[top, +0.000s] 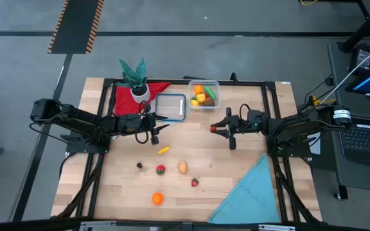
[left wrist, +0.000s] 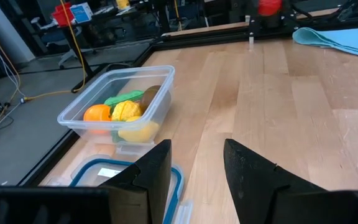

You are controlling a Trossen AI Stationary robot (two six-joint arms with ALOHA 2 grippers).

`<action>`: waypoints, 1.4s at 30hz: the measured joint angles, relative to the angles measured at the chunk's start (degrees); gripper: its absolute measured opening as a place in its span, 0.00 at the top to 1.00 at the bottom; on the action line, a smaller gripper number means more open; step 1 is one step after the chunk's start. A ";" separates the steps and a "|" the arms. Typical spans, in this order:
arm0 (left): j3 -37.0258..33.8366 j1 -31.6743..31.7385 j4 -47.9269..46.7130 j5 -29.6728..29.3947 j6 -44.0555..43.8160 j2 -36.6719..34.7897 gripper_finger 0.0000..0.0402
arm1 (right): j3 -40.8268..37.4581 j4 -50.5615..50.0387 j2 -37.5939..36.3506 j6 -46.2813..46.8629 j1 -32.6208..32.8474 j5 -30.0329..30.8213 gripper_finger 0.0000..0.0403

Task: Pick and placing Produce into tupperware
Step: Put the raspberry into the transparent bin

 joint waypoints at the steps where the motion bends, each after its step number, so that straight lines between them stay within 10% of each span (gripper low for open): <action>1: 0.00 0.00 0.00 0.00 -0.02 -0.01 0.65 | 0.09 0.00 0.00 0.10 0.00 1.30 0.76; 13: 0.00 0.00 -0.04 0.00 0.00 0.00 0.65 | 0.38 -0.92 0.04 1.61 0.00 32.38 0.76; 42: 0.00 0.00 -0.68 0.01 0.13 -0.01 0.65 | 9.17 -8.93 0.15 1.49 -7.80 32.90 0.76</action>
